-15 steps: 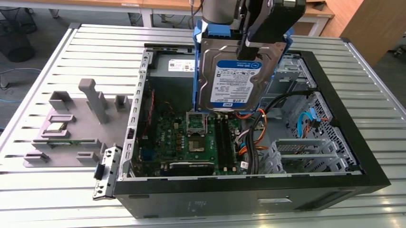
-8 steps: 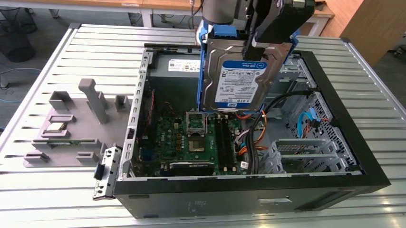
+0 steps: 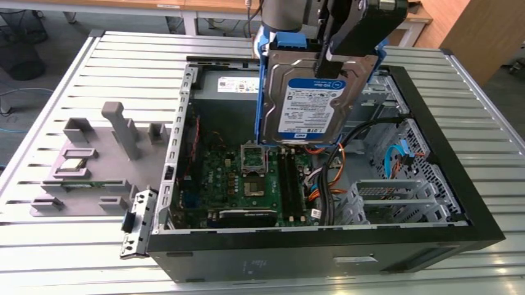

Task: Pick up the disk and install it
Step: 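Pick up the disk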

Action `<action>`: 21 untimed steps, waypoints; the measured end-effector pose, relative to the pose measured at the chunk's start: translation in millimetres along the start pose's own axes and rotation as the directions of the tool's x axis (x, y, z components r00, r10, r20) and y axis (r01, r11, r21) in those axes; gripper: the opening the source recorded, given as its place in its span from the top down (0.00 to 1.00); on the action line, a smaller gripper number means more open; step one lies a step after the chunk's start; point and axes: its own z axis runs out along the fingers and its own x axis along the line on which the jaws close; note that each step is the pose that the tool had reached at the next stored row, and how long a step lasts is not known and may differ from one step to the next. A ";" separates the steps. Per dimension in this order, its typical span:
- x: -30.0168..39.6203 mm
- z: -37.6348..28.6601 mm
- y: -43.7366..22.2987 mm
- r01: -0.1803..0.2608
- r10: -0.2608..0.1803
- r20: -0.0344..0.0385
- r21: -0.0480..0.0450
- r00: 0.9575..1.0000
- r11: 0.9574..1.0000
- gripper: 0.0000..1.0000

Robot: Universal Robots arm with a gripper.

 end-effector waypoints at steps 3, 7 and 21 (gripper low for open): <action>0.0 0.0 -1.4 0.000 0.000 0.000 0.000 1.000 1.000 0.65; -0.2 -0.2 -7.4 0.000 0.000 0.000 0.000 1.000 1.000 0.65; -0.6 -0.7 -21.0 0.000 0.000 0.000 0.000 1.000 1.000 0.65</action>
